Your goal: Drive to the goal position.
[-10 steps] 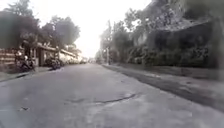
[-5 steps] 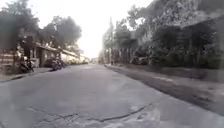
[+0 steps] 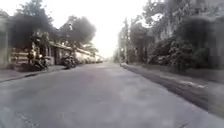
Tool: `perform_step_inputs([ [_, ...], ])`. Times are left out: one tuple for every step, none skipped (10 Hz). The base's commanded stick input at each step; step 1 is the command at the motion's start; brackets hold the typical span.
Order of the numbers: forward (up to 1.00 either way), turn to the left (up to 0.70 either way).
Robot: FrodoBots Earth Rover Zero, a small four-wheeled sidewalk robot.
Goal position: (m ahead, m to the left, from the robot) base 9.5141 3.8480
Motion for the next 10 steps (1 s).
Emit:
perform_step_inputs([
  [1.00, -0.38],
  [1.00, -0.38],
  [1.00, -0.37],
  [1.00, 0.24],
  [1.00, 0.22],
  [1.00, 0.02],
  [1.00, 0.02],
  [1.00, 0.02],
  [1.00, 0.02],
  [1.00, 0.02],
])
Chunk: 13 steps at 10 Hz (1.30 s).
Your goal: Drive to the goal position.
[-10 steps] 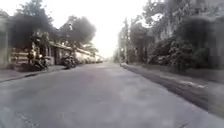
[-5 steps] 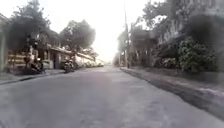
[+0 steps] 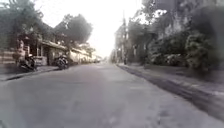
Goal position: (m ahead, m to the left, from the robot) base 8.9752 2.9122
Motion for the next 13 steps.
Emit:
perform_step_inputs([
  [1.00, 0.02],
  [1.00, 0.02],
  [1.00, 0.02],
  [1.00, 0.02],
  [1.00, 0.02],
  [1.00, 0.02],
  [1.00, 0.02],
  [1.00, -0.31],
  [1.00, -0.38],
  [1.00, -0.38],
  [1.00, -0.27],
  [1.00, 0.02],
  [1.00, 0.02],
])
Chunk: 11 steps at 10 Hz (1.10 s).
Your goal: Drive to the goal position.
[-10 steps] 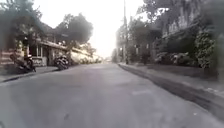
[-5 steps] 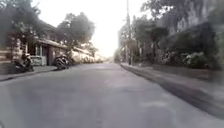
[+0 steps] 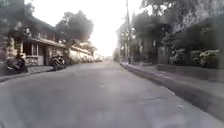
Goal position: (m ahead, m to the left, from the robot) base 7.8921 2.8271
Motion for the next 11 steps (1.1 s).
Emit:
perform_step_inputs([
  [1.00, 0.02],
  [1.00, 0.02],
  [1.00, 0.02],
  [1.00, 0.02],
  [1.00, 0.02],
  [1.00, 0.02],
  [1.00, 0.02],
  [1.00, 0.02],
  [1.00, 0.02],
  [1.00, 0.02],
  [1.00, 0.02],
])
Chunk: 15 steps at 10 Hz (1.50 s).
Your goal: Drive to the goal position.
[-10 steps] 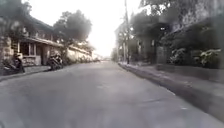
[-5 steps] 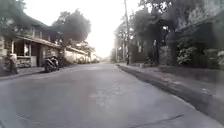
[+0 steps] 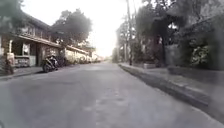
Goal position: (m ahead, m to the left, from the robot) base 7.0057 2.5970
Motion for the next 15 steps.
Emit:
perform_step_inputs([
  [1.00, 0.02],
  [1.00, -0.22],
  [1.00, -0.38],
  [1.00, -0.38],
  [1.00, -0.38],
  [1.00, -0.38],
  [1.00, -0.38],
  [1.00, -0.38],
  [1.00, -0.38],
  [1.00, -0.26],
  [1.00, -0.07],
  [1.00, 0.02],
  [0.33, 0.01],
  [0.00, 0.00],
  [0.00, 0.00],
])
